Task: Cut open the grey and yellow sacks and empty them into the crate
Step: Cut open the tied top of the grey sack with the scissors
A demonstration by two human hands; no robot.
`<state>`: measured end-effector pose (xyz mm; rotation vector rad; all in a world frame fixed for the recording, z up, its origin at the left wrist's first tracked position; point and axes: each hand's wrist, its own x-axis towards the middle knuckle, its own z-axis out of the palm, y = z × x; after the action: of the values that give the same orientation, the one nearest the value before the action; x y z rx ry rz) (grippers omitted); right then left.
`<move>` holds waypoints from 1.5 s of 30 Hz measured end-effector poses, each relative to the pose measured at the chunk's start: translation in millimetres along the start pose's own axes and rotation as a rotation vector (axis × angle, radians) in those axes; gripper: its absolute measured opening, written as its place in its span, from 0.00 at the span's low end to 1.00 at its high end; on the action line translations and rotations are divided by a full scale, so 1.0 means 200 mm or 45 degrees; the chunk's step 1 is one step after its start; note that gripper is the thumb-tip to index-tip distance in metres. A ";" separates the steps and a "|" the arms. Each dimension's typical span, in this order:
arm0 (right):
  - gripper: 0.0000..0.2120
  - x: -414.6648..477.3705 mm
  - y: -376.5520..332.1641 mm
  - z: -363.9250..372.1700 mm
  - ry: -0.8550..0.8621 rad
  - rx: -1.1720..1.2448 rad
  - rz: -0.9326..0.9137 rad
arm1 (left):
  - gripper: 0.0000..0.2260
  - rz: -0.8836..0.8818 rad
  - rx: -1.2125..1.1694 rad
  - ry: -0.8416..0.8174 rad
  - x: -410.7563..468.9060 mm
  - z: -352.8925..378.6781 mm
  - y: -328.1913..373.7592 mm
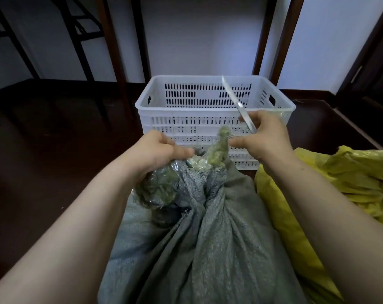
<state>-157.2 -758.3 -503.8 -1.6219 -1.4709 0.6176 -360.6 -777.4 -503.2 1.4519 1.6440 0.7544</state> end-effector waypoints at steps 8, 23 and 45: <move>0.08 -0.07 -0.09 0.10 -0.402 0.023 -0.034 | 0.10 -0.116 -0.501 0.171 0.02 0.04 -0.01; 0.14 -0.10 -0.04 0.20 -0.341 0.186 -0.092 | 0.05 -0.067 -0.814 0.030 -0.01 0.02 -0.01; 0.08 -0.04 -0.02 0.18 -0.399 0.777 0.356 | 0.06 0.000 -0.688 0.199 0.04 0.07 -0.02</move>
<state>-189.3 -757.6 -520.7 -1.2802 -1.1056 1.3810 -351.2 -771.8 -515.5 1.0263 1.4000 1.2254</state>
